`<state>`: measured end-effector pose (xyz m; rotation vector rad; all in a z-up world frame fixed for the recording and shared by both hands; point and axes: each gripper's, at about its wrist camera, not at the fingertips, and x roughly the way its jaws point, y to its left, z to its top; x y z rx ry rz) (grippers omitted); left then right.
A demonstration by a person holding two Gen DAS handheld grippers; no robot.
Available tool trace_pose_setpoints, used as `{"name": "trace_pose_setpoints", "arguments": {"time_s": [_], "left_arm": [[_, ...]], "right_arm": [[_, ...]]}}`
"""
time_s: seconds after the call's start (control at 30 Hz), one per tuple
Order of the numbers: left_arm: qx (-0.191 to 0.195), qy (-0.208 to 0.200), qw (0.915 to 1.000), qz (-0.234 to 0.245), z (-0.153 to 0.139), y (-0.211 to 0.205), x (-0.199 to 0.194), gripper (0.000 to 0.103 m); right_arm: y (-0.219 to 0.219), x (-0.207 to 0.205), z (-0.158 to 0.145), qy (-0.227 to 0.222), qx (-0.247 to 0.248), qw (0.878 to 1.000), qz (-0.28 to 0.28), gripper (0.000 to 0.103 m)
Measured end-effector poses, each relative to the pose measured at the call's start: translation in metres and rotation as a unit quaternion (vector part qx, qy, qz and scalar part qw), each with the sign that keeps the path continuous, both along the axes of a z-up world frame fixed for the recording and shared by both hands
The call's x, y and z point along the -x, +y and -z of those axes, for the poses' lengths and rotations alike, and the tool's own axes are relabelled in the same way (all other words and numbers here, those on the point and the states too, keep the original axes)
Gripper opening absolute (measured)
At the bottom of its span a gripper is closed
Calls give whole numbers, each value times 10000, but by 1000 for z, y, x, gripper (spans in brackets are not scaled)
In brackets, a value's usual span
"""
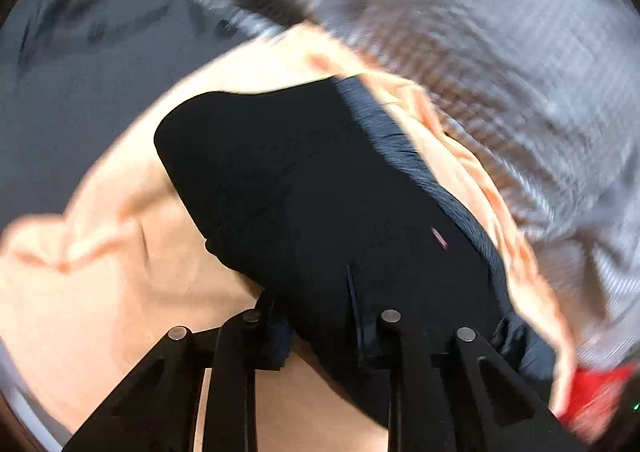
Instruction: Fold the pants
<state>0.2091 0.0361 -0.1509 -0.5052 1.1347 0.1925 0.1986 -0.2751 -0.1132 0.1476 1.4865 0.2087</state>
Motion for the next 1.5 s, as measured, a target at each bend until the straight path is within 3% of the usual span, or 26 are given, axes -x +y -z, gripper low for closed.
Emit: {"name": "trace_pose_setpoints", "arguments": {"time_s": [0.17,0.27,0.37,0.57,0.77,0.87,0.97,1.0,1.03,1.13,1.23,1.37,1.5], "left_arm": [[-1000,-237,9926,652,-26,-39,0,23],[-1355,-318,9853,992,-32,-55,-1,23],[-1622,-397,9780,1247,-38,-67,-2,23],[-1772,-459,9732,1389,-39,-74,-4,23],[-1839,-497,9708,1459,-40,-74,-2,23],[-1862,-479,9704,1463,-38,-75,-1,23],[-1882,-485,9697,1481,-37,-74,-1,23],[-1882,-487,9695,1494,-37,-74,0,23],[-1891,-477,9691,1514,-37,-74,-1,23],[-1895,-493,9682,1557,-40,-79,-1,23],[-1905,-646,9647,1698,-50,-88,2,23],[-2027,-936,9525,2073,-71,-115,9,23],[-2055,-1234,9393,2455,-97,-149,19,23]], "right_arm": [[33,-41,-37,-125,-617,9973,-367,66],[67,-73,-55,-77,-958,9931,-671,79],[111,-106,-68,40,-1241,9860,-1112,83],[214,-148,-70,429,-1146,9675,-2214,86],[297,-153,-39,1001,-718,9417,-3130,87],[316,-150,-14,1272,-341,9350,-3294,87],[316,-151,1,1535,-254,9316,-3285,82],[315,-150,6,1634,-252,9297,-3291,70],[312,-149,8,1701,-333,9289,-3273,43],[299,-150,4,1663,-562,9353,-3074,23],[271,-153,-11,1370,-870,9453,-2829,20],[216,-149,-37,997,-1488,9560,-2325,20],[155,-136,-66,609,-2102,9587,-1815,20]]}}
